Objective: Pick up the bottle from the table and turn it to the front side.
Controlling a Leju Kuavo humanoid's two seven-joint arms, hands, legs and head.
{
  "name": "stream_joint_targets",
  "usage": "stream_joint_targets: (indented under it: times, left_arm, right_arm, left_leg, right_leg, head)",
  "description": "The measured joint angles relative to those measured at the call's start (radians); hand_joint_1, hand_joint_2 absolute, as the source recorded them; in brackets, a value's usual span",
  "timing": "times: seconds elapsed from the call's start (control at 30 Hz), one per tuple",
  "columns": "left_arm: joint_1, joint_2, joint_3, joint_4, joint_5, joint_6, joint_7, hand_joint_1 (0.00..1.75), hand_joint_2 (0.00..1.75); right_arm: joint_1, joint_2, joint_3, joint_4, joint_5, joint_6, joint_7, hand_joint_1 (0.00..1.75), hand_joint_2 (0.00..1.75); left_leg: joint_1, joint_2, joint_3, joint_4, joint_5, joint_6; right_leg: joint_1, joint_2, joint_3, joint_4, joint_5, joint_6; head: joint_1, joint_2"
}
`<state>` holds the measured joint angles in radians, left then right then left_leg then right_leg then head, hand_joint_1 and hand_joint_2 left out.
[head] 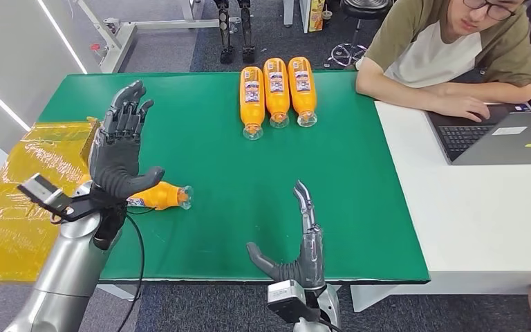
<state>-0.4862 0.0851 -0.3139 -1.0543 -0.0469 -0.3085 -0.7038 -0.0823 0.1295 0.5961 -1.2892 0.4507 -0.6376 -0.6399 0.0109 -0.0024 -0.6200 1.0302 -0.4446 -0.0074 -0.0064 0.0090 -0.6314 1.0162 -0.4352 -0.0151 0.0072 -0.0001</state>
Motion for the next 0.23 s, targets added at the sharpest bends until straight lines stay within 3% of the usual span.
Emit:
stream_joint_targets:
  times: [0.1,0.23]
  left_arm:
    - [0.035,-0.053,0.013,-0.128,-0.005,0.099,0.0,0.0,1.75]
    - [0.079,-0.136,0.017,-0.185,-0.038,0.414,0.0,0.0,1.75]
  right_arm:
    - [0.002,0.0,-0.001,0.001,-0.008,-0.006,-0.002,0.0,1.75]
    - [0.006,-0.001,-0.002,0.003,-0.044,-0.022,-0.02,0.0,1.75]
  left_leg:
    - [0.0,0.0,0.0,0.0,-0.001,0.001]
    - [0.0,0.0,0.0,0.0,-0.001,0.002]
  right_leg:
    - [0.0,0.0,0.0,-0.001,0.0,0.0]
    - [0.0,-0.001,0.001,-0.001,0.0,0.001]
  head:
    - [0.0,0.0]
    - [0.0,0.0]
